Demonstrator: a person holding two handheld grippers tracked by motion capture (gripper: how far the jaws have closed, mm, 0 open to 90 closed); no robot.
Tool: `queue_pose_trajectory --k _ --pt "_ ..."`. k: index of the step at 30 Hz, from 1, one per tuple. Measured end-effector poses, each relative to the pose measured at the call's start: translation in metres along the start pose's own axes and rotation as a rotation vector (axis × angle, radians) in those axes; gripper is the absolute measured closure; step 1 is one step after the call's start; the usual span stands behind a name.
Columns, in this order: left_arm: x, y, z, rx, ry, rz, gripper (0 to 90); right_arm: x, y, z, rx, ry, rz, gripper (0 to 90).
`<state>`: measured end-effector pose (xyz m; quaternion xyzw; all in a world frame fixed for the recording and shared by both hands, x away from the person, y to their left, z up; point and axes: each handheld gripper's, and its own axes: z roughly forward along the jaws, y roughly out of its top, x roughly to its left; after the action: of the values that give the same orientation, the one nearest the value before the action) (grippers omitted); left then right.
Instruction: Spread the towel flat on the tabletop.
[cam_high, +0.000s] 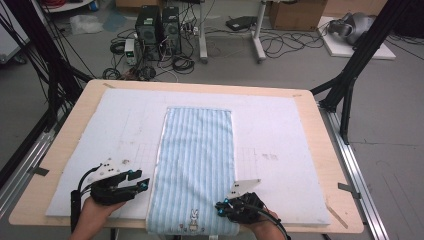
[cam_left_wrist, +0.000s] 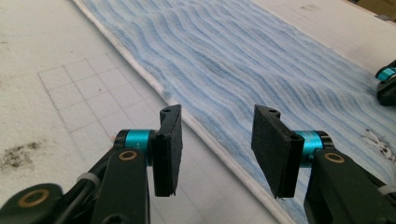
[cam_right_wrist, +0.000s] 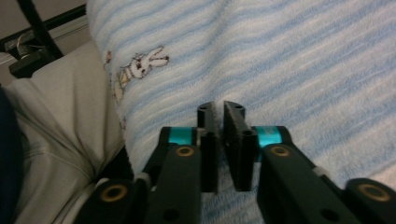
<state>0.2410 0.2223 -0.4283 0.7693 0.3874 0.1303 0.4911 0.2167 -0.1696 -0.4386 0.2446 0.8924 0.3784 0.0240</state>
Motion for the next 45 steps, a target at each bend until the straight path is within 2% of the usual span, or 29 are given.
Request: queue_pose_trajectory --k 2,3,4,5,7,9,12,14,16,17,19,20,21,23,25,27,29,31,32,34,35,38,39,41,43,45 --pt "0.003 0.002 0.003 0.0 0.006 -0.001 52.4 -0.003 0.001 -0.004 -0.064 0.002 0.007 75.1" --pt "0.005 0.003 0.004 -0.003 0.007 -0.007 51.8 -0.005 0.003 -0.006 -0.093 -0.017 0.015 71.0" --pt "0.007 0.005 0.006 -0.003 0.009 -0.004 51.8 -0.008 0.005 -0.007 -0.118 -0.057 0.037 65.4" --pt "0.009 0.006 0.008 -0.006 0.008 -0.007 51.7 -0.013 0.006 -0.007 -0.129 -0.098 0.07 63.7" --pt "0.013 0.01 0.011 -0.008 0.007 -0.014 51.5 -0.021 0.007 -0.006 -0.145 -0.184 0.099 62.4" --pt "0.017 0.014 0.016 -0.009 0.005 -0.014 51.5 -0.028 0.008 -0.003 -0.142 -0.207 0.108 63.8" --pt "0.023 0.019 0.025 -0.002 -0.003 -0.02 51.5 -0.036 0.009 0.003 -0.107 -0.215 0.104 64.5" --pt "0.026 0.023 0.03 0.005 -0.008 -0.016 51.8 -0.042 0.008 0.008 -0.062 -0.196 0.099 63.3" --pt "0.029 0.026 0.034 0.003 -0.013 -0.014 51.7 -0.043 0.008 0.006 -0.047 -0.186 0.073 68.3" --pt "0.031 0.028 0.036 0.003 -0.012 -0.014 51.7 -0.043 0.008 0.004 -0.03 -0.172 0.056 69.7" --pt "0.036 0.032 0.04 -0.002 -0.01 -0.016 51.5 -0.047 0.01 0.0 0.003 -0.11 0.072 68.9" --pt "0.039 0.034 0.041 -0.002 -0.009 -0.018 51.3 -0.05 0.011 -0.003 0.022 -0.091 0.058 66.0" --pt "0.042 0.036 0.043 -0.005 -0.007 -0.022 51.0 -0.052 0.012 -0.005 0.003 -0.104 0.044 63.7" --pt "0.047 0.04 0.047 -0.014 -0.01 -0.03 50.7 -0.062 0.016 -0.01 -0.096 -0.132 0.064 61.4" --pt "0.052 0.043 0.05 -0.025 -0.019 -0.019 50.2 -0.076 0.02 -0.011 -0.162 -0.209 0.096 61.8" --pt "0.055 0.046 0.055 -0.028 -0.02 -0.01 50.2 -0.093 0.024 -0.006 -0.163 -0.3 0.132 64.1" --pt "0.058 0.047 0.059 -0.039 -0.018 -0.009 50.3 -0.108 0.031 0.002 -0.167 -0.361 0.158 70.4" --pt "0.062 0.049 0.063 -0.022 -0.012 -0.004 50.3 -0.119 0.038 0.01 -0.162 -0.378 0.162 73.3" --pt "0.063 0.05 0.065 -0.03 -0.009 -0.011 50.4 -0.124 0.042 0.015 -0.145 -0.387 0.163 74.7" --pt "0.066 0.051 0.066 -0.029 -0.01 -0.013 50.4 -0.132 0.044 0.026 -0.073 -0.429 0.165 76.3" --pt "0.067 0.051 0.066 -0.031 -0.009 -0.016 50.4 -0.135 0.043 0.026 -0.089 -0.436 0.16 75.9" --pt "0.07 0.052 0.066 -0.043 -0.009 -0.019 50.2 -0.141 0.042 0.022 -0.081 -0.491 0.173 74.0" --pt "0.07 0.052 0.066 -0.038 -0.008 -0.022 50.1 -0.142 0.041 0.021 -0.089 -0.484 0.198 73.5" --pt "0.07 0.051 0.066 -0.035 -0.004 -0.029 48.4 -0.143 0.039 0.017 -0.119 -0.463 0.217 68.8" --pt "0.07 0.051 0.065 -0.037 0.001 -0.025 46.9 -0.141 0.039 0.007 -0.19 -0.443 0.229 62.9" --pt "0.071 0.051 0.064 -0.043 0.007 -0.024 45.7 -0.136 0.039 -0.005 -0.251 -0.448 0.233 56.2"
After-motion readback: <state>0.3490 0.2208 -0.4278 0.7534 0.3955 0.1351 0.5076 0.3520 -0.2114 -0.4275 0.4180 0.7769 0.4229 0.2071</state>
